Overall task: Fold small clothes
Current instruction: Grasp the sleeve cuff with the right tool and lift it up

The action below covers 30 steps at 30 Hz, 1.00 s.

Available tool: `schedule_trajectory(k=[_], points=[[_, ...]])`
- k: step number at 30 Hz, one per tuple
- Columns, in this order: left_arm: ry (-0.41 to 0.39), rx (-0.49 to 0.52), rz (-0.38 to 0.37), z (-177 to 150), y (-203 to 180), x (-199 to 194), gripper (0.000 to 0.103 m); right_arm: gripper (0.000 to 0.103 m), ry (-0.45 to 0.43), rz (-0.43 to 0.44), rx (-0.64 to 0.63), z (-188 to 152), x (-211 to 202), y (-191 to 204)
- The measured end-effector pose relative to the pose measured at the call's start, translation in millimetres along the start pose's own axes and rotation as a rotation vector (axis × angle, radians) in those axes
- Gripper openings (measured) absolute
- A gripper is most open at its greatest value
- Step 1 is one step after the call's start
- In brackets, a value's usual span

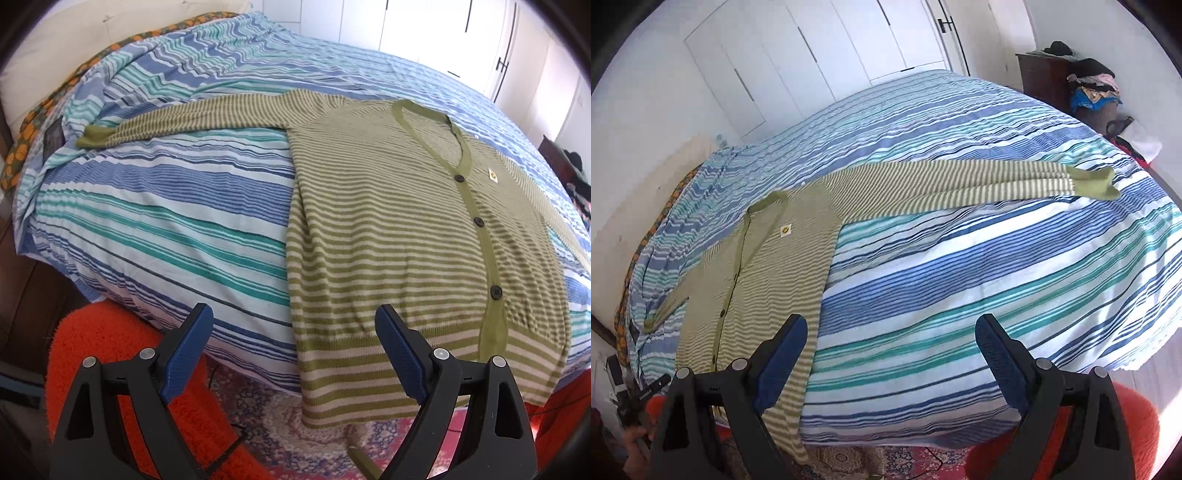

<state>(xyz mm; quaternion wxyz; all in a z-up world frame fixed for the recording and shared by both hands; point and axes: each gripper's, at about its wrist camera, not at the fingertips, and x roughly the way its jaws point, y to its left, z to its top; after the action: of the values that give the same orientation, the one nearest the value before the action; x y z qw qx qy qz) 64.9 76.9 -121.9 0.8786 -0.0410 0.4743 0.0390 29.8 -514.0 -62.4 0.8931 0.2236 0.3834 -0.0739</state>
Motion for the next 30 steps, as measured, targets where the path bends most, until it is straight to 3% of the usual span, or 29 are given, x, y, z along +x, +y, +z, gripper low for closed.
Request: schedule_trajectory(k=[3,6,10,13,16,18,20,21,22,23,27,30], points=[[0.001,0.021,0.023,-2.0,-5.8,1.1,0.090,0.092,-0.088,-0.018,0.230,50.3,-3.3,-88.3],[0.006,0.040,0.046,-2.8,-11.0,3.0,0.090,0.091,-0.114,0.027,0.500,78.9,8.7,-177.5],[0.030,0.053,0.069,-1.9,-15.7,9.5,0.090,0.087,-0.095,0.086,0.701,89.7,42.7,-242.5],[0.055,0.053,0.090,-2.2,-15.9,14.9,0.090,0.086,-0.072,0.001,0.680,98.4,63.4,-259.3],[0.083,0.042,0.105,-2.9,-14.1,19.8,0.090,0.086,-0.113,0.036,0.762,96.7,77.4,-271.4],[0.100,0.039,0.113,-3.3,-13.7,23.7,0.090,0.085,-0.142,0.054,0.750,104.3,82.9,-272.0],[0.114,0.046,0.120,-4.1,-15.2,27.0,0.090,0.075,-0.132,0.047,0.728,112.2,91.1,-272.3],[0.120,0.051,0.124,-4.6,-16.6,27.8,0.090,0.062,-0.104,0.043,0.718,115.8,97.4,-271.5],[0.122,0.056,0.126,-5.1,-17.7,28.4,0.090,0.027,-0.066,0.030,0.699,119.4,102.7,-271.2],[0.122,0.061,0.128,-5.7,-18.6,28.3,0.090,0.009,-0.037,0.016,0.682,121.5,105.9,-270.7],[0.116,0.076,0.125,-6.0,-20.4,27.6,0.090,0.010,-0.075,0.048,0.623,134.6,92.5,-251.7],[0.121,0.081,0.114,-4.8,-19.4,29.9,0.090,0.010,-0.100,0.158,0.555,164.4,78.1,-208.6]])
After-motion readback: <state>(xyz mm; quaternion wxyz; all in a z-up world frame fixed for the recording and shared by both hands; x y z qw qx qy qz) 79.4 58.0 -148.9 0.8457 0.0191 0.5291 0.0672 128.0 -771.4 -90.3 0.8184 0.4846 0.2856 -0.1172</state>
